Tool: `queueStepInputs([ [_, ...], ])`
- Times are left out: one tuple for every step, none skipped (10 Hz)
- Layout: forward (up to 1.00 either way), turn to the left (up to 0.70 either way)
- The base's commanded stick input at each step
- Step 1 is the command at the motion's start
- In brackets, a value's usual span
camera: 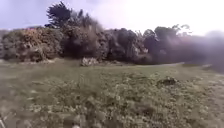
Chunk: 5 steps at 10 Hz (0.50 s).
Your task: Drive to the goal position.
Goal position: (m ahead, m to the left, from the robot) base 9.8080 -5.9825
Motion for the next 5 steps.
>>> queueStepInputs([
  [0.70, 0.00],
  [0.70, 0.00],
  [0.70, 0.00],
  [0.70, 0.00],
  [0.70, 0.00],
])
